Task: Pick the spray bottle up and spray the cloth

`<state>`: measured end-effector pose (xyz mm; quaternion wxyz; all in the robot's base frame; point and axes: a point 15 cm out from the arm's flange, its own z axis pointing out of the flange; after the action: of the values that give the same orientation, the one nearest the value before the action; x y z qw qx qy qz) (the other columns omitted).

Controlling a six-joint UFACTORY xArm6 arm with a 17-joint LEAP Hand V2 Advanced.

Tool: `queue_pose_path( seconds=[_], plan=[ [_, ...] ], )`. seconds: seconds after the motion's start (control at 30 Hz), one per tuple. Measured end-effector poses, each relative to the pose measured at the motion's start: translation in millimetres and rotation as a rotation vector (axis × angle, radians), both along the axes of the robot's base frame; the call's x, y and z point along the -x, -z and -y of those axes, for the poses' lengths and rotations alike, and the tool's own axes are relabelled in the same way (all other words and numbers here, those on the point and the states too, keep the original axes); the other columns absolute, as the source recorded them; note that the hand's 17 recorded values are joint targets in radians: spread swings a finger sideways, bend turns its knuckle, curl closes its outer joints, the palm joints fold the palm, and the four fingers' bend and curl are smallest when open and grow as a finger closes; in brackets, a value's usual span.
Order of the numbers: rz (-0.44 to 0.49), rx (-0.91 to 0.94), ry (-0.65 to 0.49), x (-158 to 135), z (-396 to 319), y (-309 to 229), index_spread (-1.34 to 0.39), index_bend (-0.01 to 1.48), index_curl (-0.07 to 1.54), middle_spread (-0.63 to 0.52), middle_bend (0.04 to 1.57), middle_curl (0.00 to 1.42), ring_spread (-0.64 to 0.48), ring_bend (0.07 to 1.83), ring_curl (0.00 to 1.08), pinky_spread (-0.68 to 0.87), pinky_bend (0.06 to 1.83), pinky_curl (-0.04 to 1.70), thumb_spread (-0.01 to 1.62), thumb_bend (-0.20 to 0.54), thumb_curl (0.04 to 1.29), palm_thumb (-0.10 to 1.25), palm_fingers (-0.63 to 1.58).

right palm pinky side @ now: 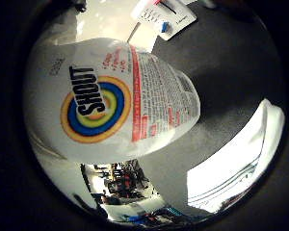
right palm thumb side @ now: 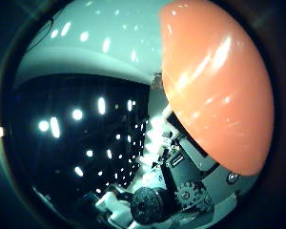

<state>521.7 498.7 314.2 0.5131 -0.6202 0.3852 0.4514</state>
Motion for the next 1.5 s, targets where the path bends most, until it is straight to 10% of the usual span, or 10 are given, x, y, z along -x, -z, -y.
queue_pose_path(
  seconds=[0.17,0.4,1.5],
  plan=[
    [0.056,0.084,-0.052,11,5,10,-0.47,0.58,0.52,-0.18,0.69,0.46,-0.05,0.92,0.46,0.01,1.16,0.56,0.88,-0.067,0.68,0.57,0.13],
    [0.163,0.218,-0.144,29,15,19,-0.34,0.17,0.34,0.09,0.21,0.3,0.31,0.38,0.23,0.57,0.89,0.35,0.74,-0.069,0.43,0.14,-0.21],
    [0.306,0.418,-0.07,3,100,-56,-0.27,0.14,0.21,0.21,0.15,0.15,0.37,0.19,0.21,0.54,0.61,0.28,0.7,-0.042,0.36,0.14,-0.13]
  ],
)
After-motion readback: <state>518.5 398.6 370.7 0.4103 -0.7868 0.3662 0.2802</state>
